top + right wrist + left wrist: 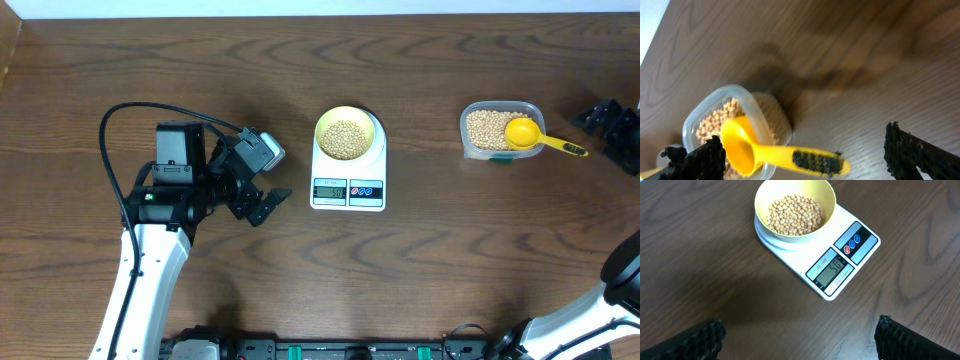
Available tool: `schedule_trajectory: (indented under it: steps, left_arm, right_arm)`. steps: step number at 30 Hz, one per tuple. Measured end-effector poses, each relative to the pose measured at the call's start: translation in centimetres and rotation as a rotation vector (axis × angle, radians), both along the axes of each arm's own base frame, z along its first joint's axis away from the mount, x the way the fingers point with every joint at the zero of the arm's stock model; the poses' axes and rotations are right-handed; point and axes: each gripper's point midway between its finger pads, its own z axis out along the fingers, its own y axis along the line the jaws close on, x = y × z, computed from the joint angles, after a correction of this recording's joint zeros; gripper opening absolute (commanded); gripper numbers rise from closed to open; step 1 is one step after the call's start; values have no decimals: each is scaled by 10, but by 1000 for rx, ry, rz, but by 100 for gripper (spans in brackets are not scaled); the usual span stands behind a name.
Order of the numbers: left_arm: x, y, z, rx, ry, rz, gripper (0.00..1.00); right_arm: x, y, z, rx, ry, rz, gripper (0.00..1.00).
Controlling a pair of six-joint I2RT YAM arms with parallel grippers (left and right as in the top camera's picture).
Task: Scoop item into bowl and weigh 50g on scale
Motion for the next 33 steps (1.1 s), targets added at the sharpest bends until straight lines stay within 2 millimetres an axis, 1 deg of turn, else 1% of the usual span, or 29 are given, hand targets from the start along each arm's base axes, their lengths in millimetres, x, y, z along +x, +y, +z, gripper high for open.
schedule_trajectory:
  steps: [6,8,9,11,15,16,18,19,21,23,25,30,33]
  left_arm:
    - [0,0,0,0,0,0,98]
    - [0,0,0,0,0,0,98]
    - [0,0,0,0,0,0,98]
    - [0,0,0,0,0,0,98]
    - [0,0,0,0,0,0,98]
    - [0,0,0,0,0,0,98]
    - [0,0,0,0,0,0,98]
    - [0,0,0,0,0,0,98]
    - [0,0,0,0,0,0,98]
    - [0,0,0,0,0,0,98]
    - [0,0,0,0,0,0,98]
    - [0,0,0,0,0,0,98]
    - [0,0,0,0,0,0,98]
  right_arm:
    - [5,-9,2,-42,-17,-18,99]
    - [6,-11,6,-46,-16,-24,99]
    - [9,-13,12,-53,-24,-26,99]
    - [16,-19,29,-75,-54,-28,99]
    - [30,-29,73,-127,-122,-26,99]
    - [31,-30,81,-132,-128,-24,99]
    - [30,-28,93,-131,-125,-21,91]
    - [28,-25,96,-125,-117,-18,90]
    - [22,-15,100,-97,-83,-14,90]
    - [18,1,100,-59,-41,-3,99]
    - [18,18,99,-32,-10,16,99]
    - [22,79,95,9,51,131,99]
    - [27,119,95,20,69,207,99]
